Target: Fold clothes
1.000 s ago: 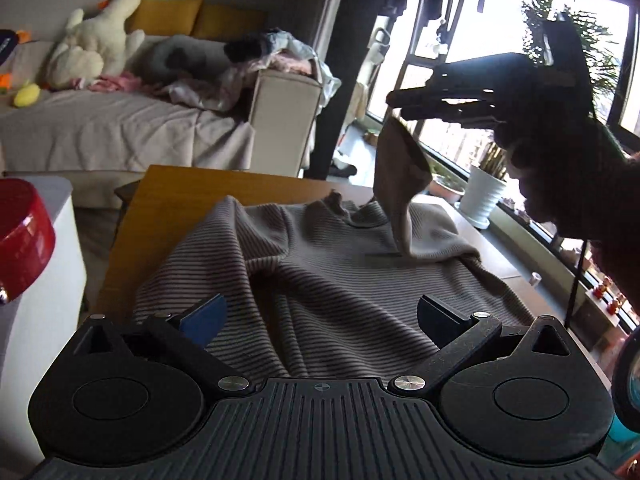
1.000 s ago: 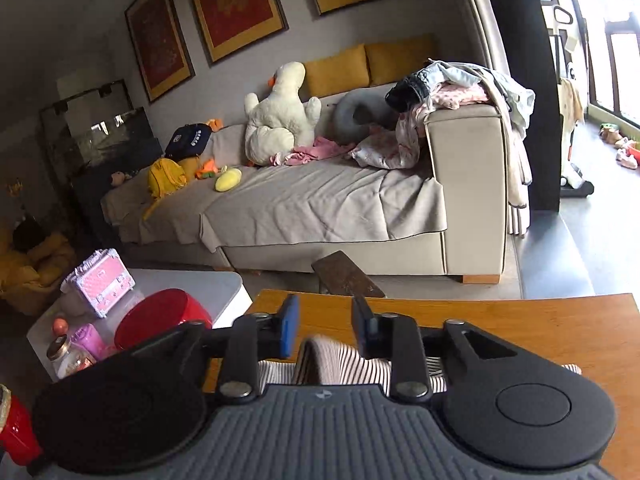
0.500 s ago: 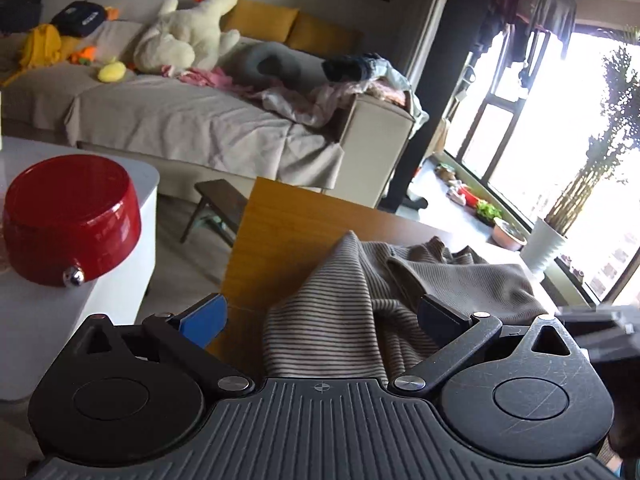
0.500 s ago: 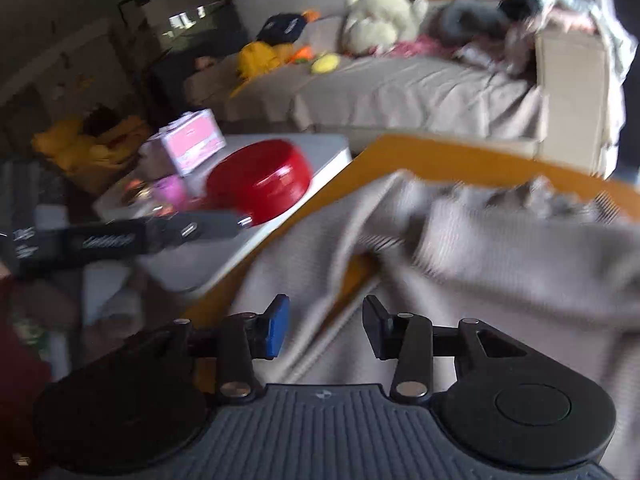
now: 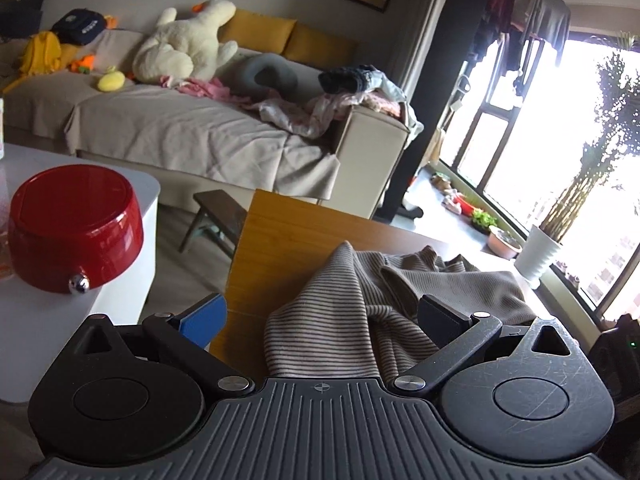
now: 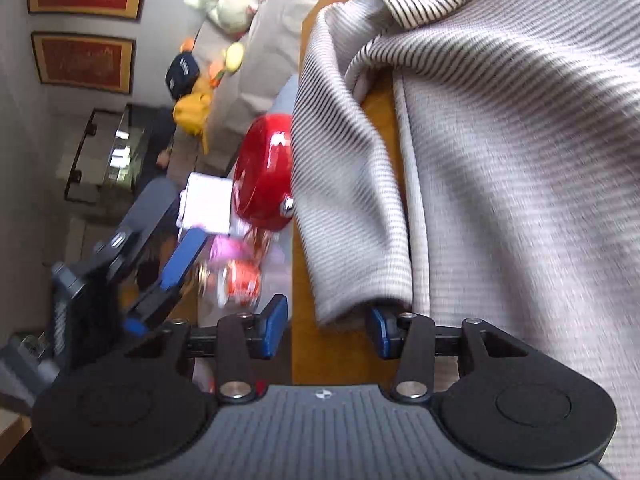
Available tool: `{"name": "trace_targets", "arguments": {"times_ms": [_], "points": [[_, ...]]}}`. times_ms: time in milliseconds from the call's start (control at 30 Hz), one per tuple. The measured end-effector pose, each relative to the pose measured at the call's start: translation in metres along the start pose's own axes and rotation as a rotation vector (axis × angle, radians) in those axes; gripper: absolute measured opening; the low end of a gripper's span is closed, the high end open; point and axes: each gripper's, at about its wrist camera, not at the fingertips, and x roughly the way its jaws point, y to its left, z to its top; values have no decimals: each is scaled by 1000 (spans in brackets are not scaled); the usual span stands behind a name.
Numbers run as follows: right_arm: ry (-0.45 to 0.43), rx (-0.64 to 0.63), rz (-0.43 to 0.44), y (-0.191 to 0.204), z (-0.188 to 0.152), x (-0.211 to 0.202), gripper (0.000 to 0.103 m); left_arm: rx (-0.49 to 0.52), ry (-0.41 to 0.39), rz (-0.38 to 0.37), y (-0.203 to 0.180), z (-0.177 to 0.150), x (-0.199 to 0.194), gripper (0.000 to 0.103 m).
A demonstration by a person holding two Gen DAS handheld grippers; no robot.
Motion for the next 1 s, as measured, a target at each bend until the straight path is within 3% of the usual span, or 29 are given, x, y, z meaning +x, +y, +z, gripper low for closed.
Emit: {"name": "trace_targets", "arguments": {"times_ms": [33, 67, 100, 200, 333, 433, 567, 700, 1000], "points": [[-34, -57, -24, 4, 2, 5, 27, -2, -5, 3, 1, 1, -1, 103], [-63, -131, -43, 12, 6, 4, 13, -6, -11, 8, 2, 2, -3, 103], [-90, -210, -58, 21, 12, 1, 7, -13, -19, 13, 3, 3, -4, 103], [-182, -437, -86, 54, 31, -16, 5, -37, -36, 24, 7, 6, -6, 103], [-372, -661, -83, 105, 82, -83, 4, -52, -39, 21, 5, 10, 0, 103], [-482, -764, -162, 121, 117, -131, 4, -45, -25, -4, -4, 11, 9, 103], [-530, -761, -285, 101, 155, -180, 4, -1, 18, -52, -26, 5, 29, 103], [-540, -692, -384, 53, 176, -206, 4, 53, 61, -94, -55, -1, 52, 103], [-465, -524, -504, -54, 188, -203, 4, 199, 130, -177, -123, -9, 99, 103]]}}
